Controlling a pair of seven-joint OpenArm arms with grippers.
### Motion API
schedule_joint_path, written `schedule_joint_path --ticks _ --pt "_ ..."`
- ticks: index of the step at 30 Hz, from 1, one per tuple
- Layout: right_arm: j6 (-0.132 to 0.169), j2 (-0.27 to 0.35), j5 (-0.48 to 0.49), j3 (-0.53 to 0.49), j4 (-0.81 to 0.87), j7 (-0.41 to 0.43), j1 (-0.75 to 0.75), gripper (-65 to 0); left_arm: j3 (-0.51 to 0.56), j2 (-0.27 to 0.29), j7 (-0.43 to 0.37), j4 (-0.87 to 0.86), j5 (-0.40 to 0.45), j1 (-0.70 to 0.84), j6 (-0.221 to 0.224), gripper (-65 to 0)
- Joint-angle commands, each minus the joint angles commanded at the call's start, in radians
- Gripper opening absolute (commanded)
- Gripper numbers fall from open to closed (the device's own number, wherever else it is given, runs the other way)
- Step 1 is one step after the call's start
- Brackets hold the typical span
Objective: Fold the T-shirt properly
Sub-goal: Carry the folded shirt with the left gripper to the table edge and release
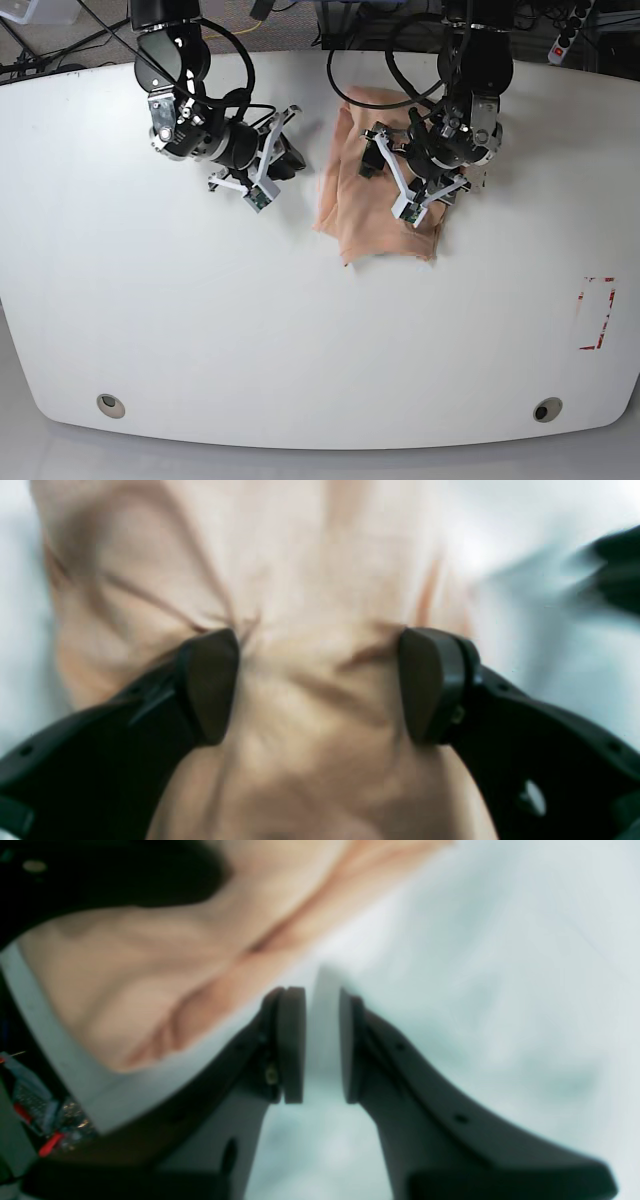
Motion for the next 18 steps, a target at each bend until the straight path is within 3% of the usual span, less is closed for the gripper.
schedule_joint_path --ticks 3,8,13,18 --pt "0.0 0.002 0.0 0.021 0.037 -0.003 -0.002 -54.9 -0.035 -0.057 -0.043 -0.002 -0.003 0.003 -0.002 -17.9" --pt "0.0 0.005 0.0 0.025 0.089 -0.021 -0.002 -54.9 -0.133 -0.175 -0.044 -0.005 -0.018 0.0 -0.012 -17.8" --pt "0.0 0.025 0.0 0.026 0.126 -0.021 -0.018 -54.9 -0.296 -0.282 -0.044 -0.048 -0.012 -0.002 -0.138 -17.8" --pt "0.0 0.025 -0.002 0.021 0.15 -0.021 -0.04 -54.9 -0.436 -0.436 -0.066 -0.176 -0.011 -0.035 -0.256 -18.2"
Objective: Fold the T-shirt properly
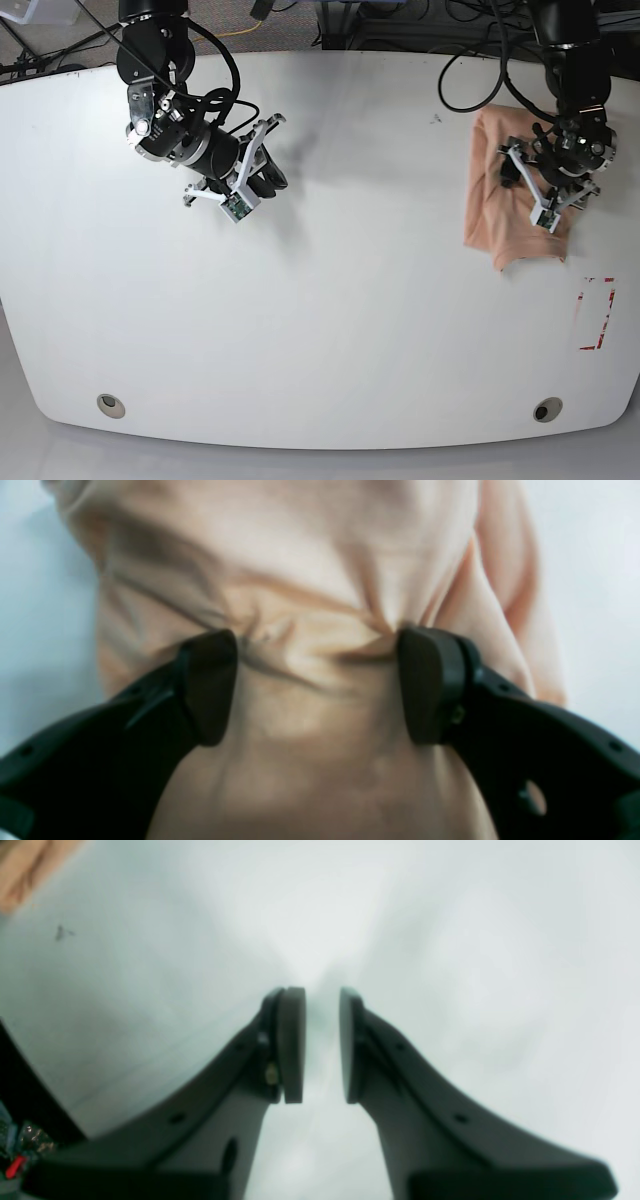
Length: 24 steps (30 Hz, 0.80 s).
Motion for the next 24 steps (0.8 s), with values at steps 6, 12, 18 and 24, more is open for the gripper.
schedule_joint_path --ticks 6,12,18,24 --pt "0.0 0.0 0.0 -0.003 0.002 0.0 -0.018 -54.9 -0.078 -0.153 -0.091 -0.193 -0.005 -0.041 -0.087 -18.3" --pt "0.0 0.0 0.0 -0.003 0.002 0.003 -0.04 -54.9 -0.083 -0.261 -0.12 -0.275 -0.008 -0.089 -0.087 -18.5" --pt "0.0 0.0 -0.005 0.002 0.002 0.006 -0.037 -54.9 -0.213 -0.252 -0.054 -0.091 -0.008 -0.066 -0.087 -18.5" --pt "-0.011 0.009 -0.028 0.003 -0.002 0.146 -0.043 -54.9 -0.222 -0.104 -0.034 0.198 0.0 0.003 -0.087 -18.5"
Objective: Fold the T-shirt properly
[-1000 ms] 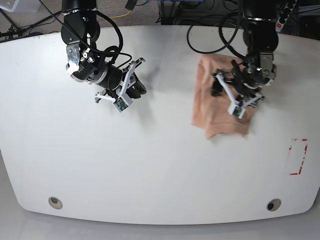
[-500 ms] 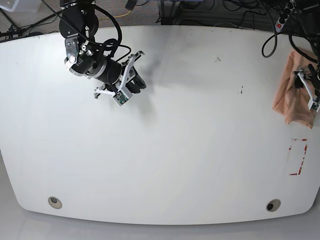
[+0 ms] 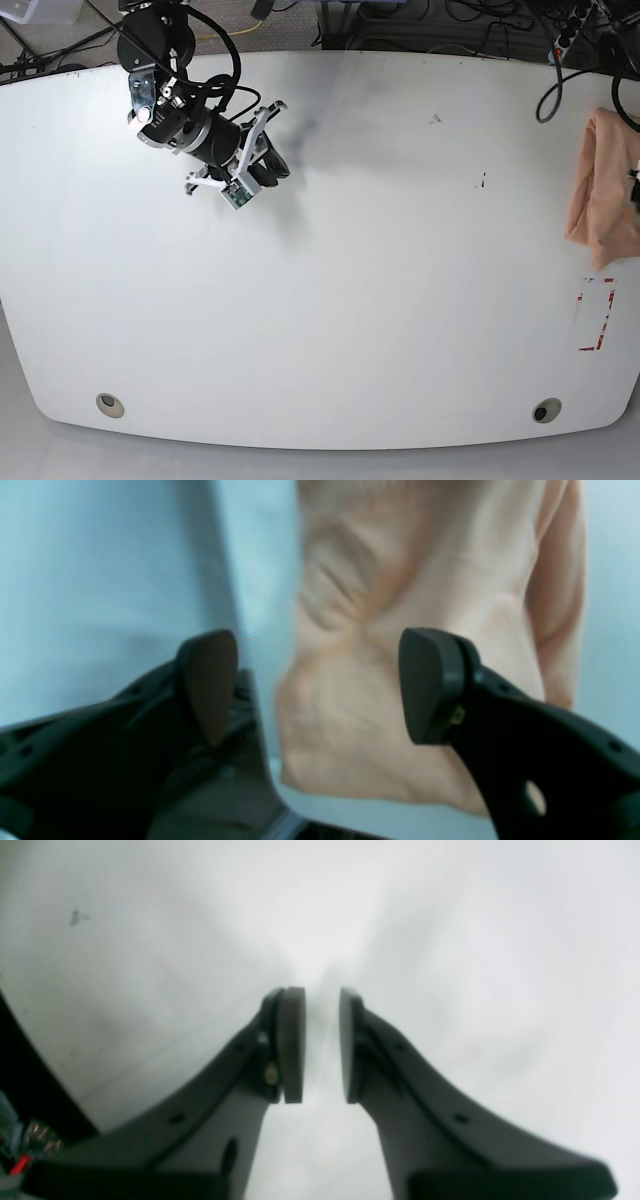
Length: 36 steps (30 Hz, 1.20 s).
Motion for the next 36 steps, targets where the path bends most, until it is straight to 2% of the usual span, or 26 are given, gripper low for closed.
schedule_joint_path --ticks 2,5,7,8,10,12,14,16,22,24,28,31,36 --pt "0.0 0.0 -0.078 0.0 -0.002 0.063 -0.003 -54.9 -0.002 0.074 -0.026 0.077 0.0 0.021 0.0 -18.5" --pt "0.0 -0.02 -0.261 0.002 -0.003 0.15 -0.006 -54.9 0.014 0.187 -0.118 0.164 0.002 0.061 0.0 -18.5" --pt "0.0 -0.035 -0.345 0.006 -0.005 0.203 -0.02 -54.9 0.057 0.235 -0.178 0.181 0.002 0.081 0.0 -18.5" --pt "0.002 -0.041 -0.384 0.021 -0.005 0.242 -0.029 -54.9 0.075 0.252 -0.212 0.187 0.002 0.098 0.015 -18.5" --pt "0.002 -0.057 -0.423 0.049 -0.006 0.331 -0.04 -54.9 0.11 0.275 -0.275 0.198 0.002 0.133 0.07 -18.5" --pt "0.002 -0.066 -0.456 0.077 -0.031 0.422 -0.054 -54.9 0.15 0.322 -0.344 0.207 0.002 0.175 0.131 -18.5" --pt "0.002 -0.064 -0.46 0.12 -0.052 0.505 -0.071 -54.9 0.173 0.376 -0.417 0.224 0.002 0.232 0.188 -18.5" --pt "0.002 -0.064 -0.459 0.157 -0.064 0.555 -0.084 -54.9 0.192 0.411 -0.474 0.236 0.002 0.29 0.217 -18.5" --pt "0.002 -0.066 -0.456 0.236 -0.091 0.586 -0.169 -54.9 0.233 0.483 -0.646 0.241 0.002 0.47 0.288 -18.6" --pt "0.002 -0.068 -0.414 0.267 -0.083 0.586 -0.213 -54.9 0.239 0.506 -0.687 0.256 0.002 0.543 0.321 -19.9" --pt "0.003 -0.06 -0.282 0.342 -0.081 0.586 -0.315 -54.9 0.242 0.562 -0.703 0.305 0.002 0.694 0.36 -22.5" --pt "0.011 -0.063 -0.261 0.393 -0.081 0.586 -0.407 -54.9 0.242 0.614 -0.69 0.33 0.002 0.827 0.358 -22.4" --pt "0.012 -0.066 -0.235 0.413 -0.089 0.623 -0.542 -54.9 0.255 0.626 -0.692 0.33 0.0 0.973 0.36 -22.4"
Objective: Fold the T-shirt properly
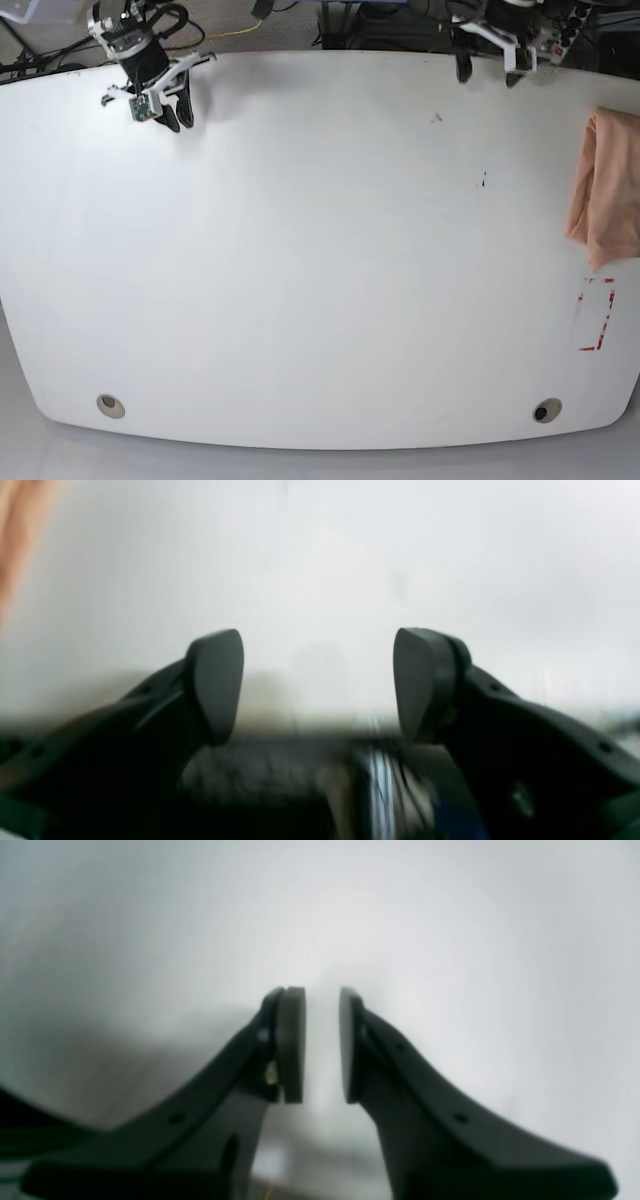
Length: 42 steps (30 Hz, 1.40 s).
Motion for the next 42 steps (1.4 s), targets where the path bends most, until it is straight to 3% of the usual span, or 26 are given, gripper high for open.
schedule_joint_path --ticks 7,14,18,24,27,29,34,39,42 --pt "0.0 -0.002 0.12 -0.008 -0.012 0.103 -0.244 -54.9 0.002 -0.002 0.002 -0.018 -0.002 0.147 -0.003 -22.6" --pt "0.0 -0.064 0.114 -0.011 -0.064 0.104 -0.404 -55.0 0.006 -0.046 0.002 -0.092 -0.008 0.207 -0.003 -22.8" --pt "0.0 -0.063 0.1 -0.072 -0.226 0.107 -0.41 -55.0 0.008 -0.051 0.0 -0.27 -0.006 0.147 -0.003 -22.8" --pt "-0.018 -0.072 -0.072 -0.14 -0.508 0.216 -0.253 -55.0 0.057 -0.133 0.002 -0.588 0.002 -0.038 0.002 -22.8" --pt "-0.072 -0.089 -0.141 -0.141 -0.651 0.249 -0.155 -55.0 0.092 -0.166 0.0 -0.766 0.002 -0.133 0.003 -22.9" --pt "-0.101 -0.092 -0.172 -0.147 -0.743 0.249 -0.087 -55.0 0.115 -0.186 -0.005 -0.916 0.002 -0.226 0.009 -22.9" --pt "-0.115 -0.091 -0.224 -0.167 -0.93 0.249 0.057 -55.0 0.166 -0.216 -0.015 -1.227 0.002 -0.411 0.06 -22.9" --pt "-0.173 -0.086 -0.265 -0.173 -1.054 0.249 0.163 -55.0 0.178 -0.229 -0.095 -1.439 0.003 -0.532 0.086 -22.9" --pt "-0.196 -0.084 -0.292 -0.172 -1.157 0.247 0.244 -55.0 0.178 -0.233 -0.101 -1.553 0.064 -0.632 0.089 -22.8"
